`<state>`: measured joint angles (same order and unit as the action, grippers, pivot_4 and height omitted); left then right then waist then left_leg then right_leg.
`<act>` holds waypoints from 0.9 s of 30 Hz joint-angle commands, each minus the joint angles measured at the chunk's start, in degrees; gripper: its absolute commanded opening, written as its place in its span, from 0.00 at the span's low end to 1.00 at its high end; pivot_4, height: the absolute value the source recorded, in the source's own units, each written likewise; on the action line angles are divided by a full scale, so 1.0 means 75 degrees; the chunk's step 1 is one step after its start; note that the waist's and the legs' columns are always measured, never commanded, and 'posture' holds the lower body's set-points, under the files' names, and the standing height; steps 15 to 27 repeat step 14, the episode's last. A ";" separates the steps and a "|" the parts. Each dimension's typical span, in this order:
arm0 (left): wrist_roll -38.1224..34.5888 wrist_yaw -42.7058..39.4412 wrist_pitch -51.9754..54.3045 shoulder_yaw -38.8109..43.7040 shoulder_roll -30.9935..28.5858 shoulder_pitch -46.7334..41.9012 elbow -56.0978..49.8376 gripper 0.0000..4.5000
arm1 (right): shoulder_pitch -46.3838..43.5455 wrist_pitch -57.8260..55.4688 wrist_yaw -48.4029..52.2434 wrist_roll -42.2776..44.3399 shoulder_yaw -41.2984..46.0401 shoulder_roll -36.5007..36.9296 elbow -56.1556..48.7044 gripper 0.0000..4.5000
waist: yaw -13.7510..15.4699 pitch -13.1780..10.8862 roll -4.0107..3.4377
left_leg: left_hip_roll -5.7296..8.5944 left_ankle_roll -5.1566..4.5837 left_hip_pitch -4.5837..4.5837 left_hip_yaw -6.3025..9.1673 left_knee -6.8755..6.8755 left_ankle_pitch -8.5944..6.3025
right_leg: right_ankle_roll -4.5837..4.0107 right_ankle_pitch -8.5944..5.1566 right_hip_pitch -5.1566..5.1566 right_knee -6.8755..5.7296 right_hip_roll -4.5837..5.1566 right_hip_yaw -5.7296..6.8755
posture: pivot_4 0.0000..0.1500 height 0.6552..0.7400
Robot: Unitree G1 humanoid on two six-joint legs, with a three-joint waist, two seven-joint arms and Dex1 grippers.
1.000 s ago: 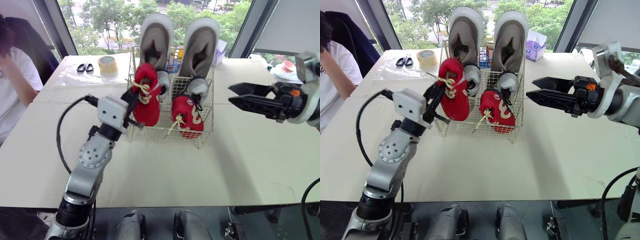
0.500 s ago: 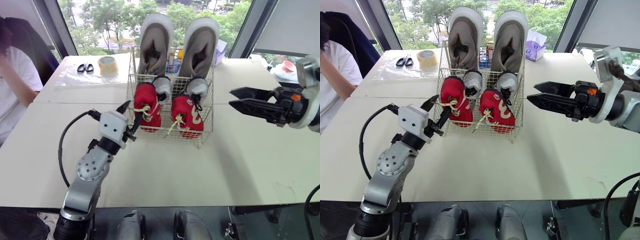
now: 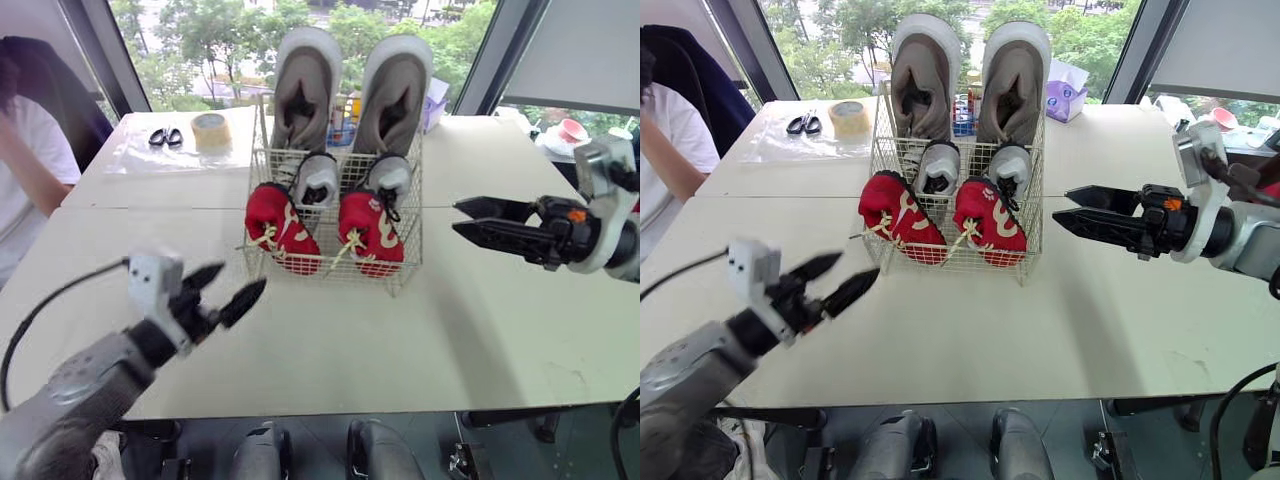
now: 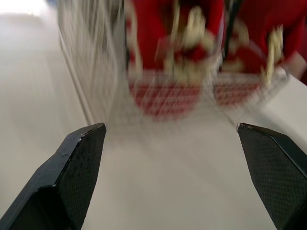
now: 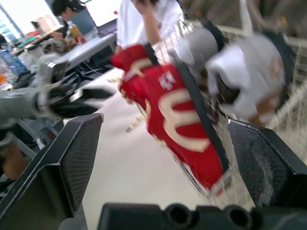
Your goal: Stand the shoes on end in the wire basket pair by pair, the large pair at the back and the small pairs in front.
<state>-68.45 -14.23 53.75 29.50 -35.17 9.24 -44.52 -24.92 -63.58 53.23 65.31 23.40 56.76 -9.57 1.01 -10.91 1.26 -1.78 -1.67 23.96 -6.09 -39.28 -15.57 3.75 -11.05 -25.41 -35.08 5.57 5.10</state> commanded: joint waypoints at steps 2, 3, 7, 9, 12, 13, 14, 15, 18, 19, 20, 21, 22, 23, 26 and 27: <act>0.0201 -0.0581 -0.0238 0.0777 -0.0749 0.0397 0.0740 0.99 | 0.1257 0.0222 0.0338 -0.0405 0.0433 0.0237 -0.0304 1.00 | 0.0102 0.0000 -0.0010 | 0.0001 0.0002 -0.0005 0.0005 -0.0002 -0.0001 | -0.0022 -0.0014 0.0009 0.0008 0.0000 0.0007 | 1.00 1.00; 0.0429 -0.0756 -0.0345 0.0682 -0.0883 0.0463 0.0782 0.99 | 0.1700 0.0332 0.0416 -0.0639 0.0417 0.0327 -0.0465 1.00 | 0.0140 0.0000 -0.0021 | 0.0004 0.0002 -0.0003 0.0000 -0.0002 -0.0002 | -0.0023 -0.0014 0.0006 0.0011 0.0003 0.0004 | 1.00 1.00; 0.0865 -0.1375 -0.0578 0.0318 -0.1095 0.0725 0.0817 0.99 | 0.2502 0.0576 0.0469 -0.0970 0.0450 0.0320 -0.0860 1.00 | 0.0155 0.0003 -0.0032 | 0.0004 0.0005 0.0004 -0.0007 -0.0001 -0.0008 | -0.0025 -0.0013 -0.0002 0.0019 0.0007 -0.0001 | 1.00 1.00; 0.1185 -0.1715 -0.0742 0.0068 -0.1151 0.0847 0.0864 0.99 | 0.2633 0.0654 0.0378 -0.1001 0.0454 0.0187 -0.1007 1.00 | 0.0137 0.0007 -0.0040 | -0.0001 0.0024 0.0004 -0.0008 0.0001 -0.0019 | -0.0027 -0.0012 -0.0006 0.0021 0.0006 -0.0001 | 1.00 1.00; 0.1383 -0.1924 -0.0885 -0.0053 -0.1120 0.0902 0.0915 0.99 | 0.2745 0.0748 0.0331 -0.1087 0.0427 0.0134 -0.1111 1.00 | 0.0148 0.0006 -0.0044 | -0.0008 0.0027 0.0003 -0.0009 0.0010 -0.0020 | -0.0034 -0.0017 -0.0012 0.0022 0.0001 -0.0001 | 1.00 1.00; 0.1392 -0.1991 -0.0906 -0.0077 -0.1100 0.0891 0.0943 0.99 | 0.2768 0.0776 0.0306 -0.1118 0.0391 0.0112 -0.1147 1.00 | 0.0149 0.0005 -0.0045 | -0.0008 0.0027 0.0004 -0.0009 0.0012 -0.0020 | -0.0036 -0.0018 -0.0015 0.0022 0.0002 -0.0001 | 1.00 1.00; 0.1400 -0.2043 -0.0927 -0.0096 -0.1088 0.0884 0.0965 0.99 | 0.2782 0.0795 0.0286 -0.1137 0.0365 0.0097 -0.1172 1.00 | 0.0149 0.0005 -0.0045 | -0.0008 0.0027 0.0006 -0.0009 0.0013 -0.0020 | -0.0037 -0.0018 -0.0017 0.0022 0.0003 -0.0001 | 1.00 1.00; 0.1400 -0.2043 -0.0927 -0.0096 -0.1088 0.0884 0.0965 0.99 | 0.2782 0.0795 0.0286 -0.1137 0.0365 0.0097 -0.1172 1.00 | 0.0149 0.0005 -0.0045 | -0.0008 0.0027 0.0006 -0.0009 0.0013 -0.0020 | -0.0037 -0.0018 -0.0017 0.0022 0.0003 -0.0001 | 1.00 1.00; 0.1400 -0.2043 -0.0927 -0.0096 -0.1088 0.0884 0.0965 0.99 | 0.2782 0.0795 0.0286 -0.1137 0.0365 0.0097 -0.1172 1.00 | 0.0149 0.0005 -0.0045 | -0.0008 0.0027 0.0006 -0.0009 0.0013 -0.0020 | -0.0037 -0.0018 -0.0017 0.0022 0.0003 -0.0001 | 1.00 1.00; 0.1400 -0.2043 -0.0927 -0.0096 -0.1088 0.0884 0.0965 0.99 | 0.2782 0.0795 0.0286 -0.1137 0.0365 0.0097 -0.1172 1.00 | 0.0149 0.0005 -0.0045 | -0.0008 0.0027 0.0006 -0.0009 0.0013 -0.0020 | -0.0037 -0.0018 -0.0017 0.0022 0.0003 -0.0001 | 1.00 1.00; 0.1400 -0.2043 -0.0927 -0.0096 -0.1088 0.0884 0.0965 0.99 | 0.2782 0.0795 0.0286 -0.1137 0.0365 0.0097 -0.1172 1.00 | 0.0149 0.0005 -0.0045 | -0.0008 0.0027 0.0006 -0.0009 0.0013 -0.0020 | -0.0037 -0.0018 -0.0017 0.0022 0.0003 -0.0001 | 1.00 1.00; 0.1400 -0.2043 -0.0927 -0.0096 -0.1088 0.0884 0.0965 0.99 | 0.2782 0.0795 0.0286 -0.1137 0.0365 0.0097 -0.1172 1.00 | 0.0149 0.0005 -0.0045 | -0.0008 0.0027 0.0006 -0.0009 0.0013 -0.0020 | -0.0037 -0.0018 -0.0017 0.0022 0.0003 -0.0001 | 1.00 1.00; 0.1400 -0.2043 -0.0927 -0.0096 -0.1088 0.0884 0.0965 0.99 | 0.2782 0.0795 0.0286 -0.1137 0.0365 0.0097 -0.1172 1.00 | 0.0149 0.0005 -0.0045 | -0.0008 0.0027 0.0006 -0.0009 0.0013 -0.0020 | -0.0037 -0.0018 -0.0017 0.0022 0.0003 -0.0001 | 1.00 1.00; 0.1400 -0.2043 -0.0927 -0.0096 -0.1088 0.0884 0.0965 0.99 | 0.2782 0.0795 0.0286 -0.1137 0.0365 0.0097 -0.1172 1.00 | 0.0149 0.0005 -0.0045 | -0.0008 0.0027 0.0006 -0.0009 0.0013 -0.0020 | -0.0037 -0.0018 -0.0017 0.0022 0.0003 -0.0001 | 1.00 1.00; 0.1400 -0.2043 -0.0927 -0.0096 -0.1088 0.0884 0.0965 0.99 | 0.2782 0.0795 0.0286 -0.1137 0.0365 0.0097 -0.1172 1.00 | 0.0149 0.0005 -0.0045 | -0.0008 0.0027 0.0006 -0.0009 0.0013 -0.0020 | -0.0037 -0.0018 -0.0017 0.0022 0.0003 -0.0001 | 1.00 1.00; 0.1400 -0.2043 -0.0927 -0.0096 -0.1088 0.0884 0.0965 0.99 | 0.2782 0.0795 0.0286 -0.1137 0.0365 0.0097 -0.1172 1.00 | 0.0149 0.0005 -0.0045 | -0.0008 0.0027 0.0006 -0.0009 0.0013 -0.0020 | -0.0037 -0.0018 -0.0017 0.0022 0.0003 -0.0001 | 1.00 1.00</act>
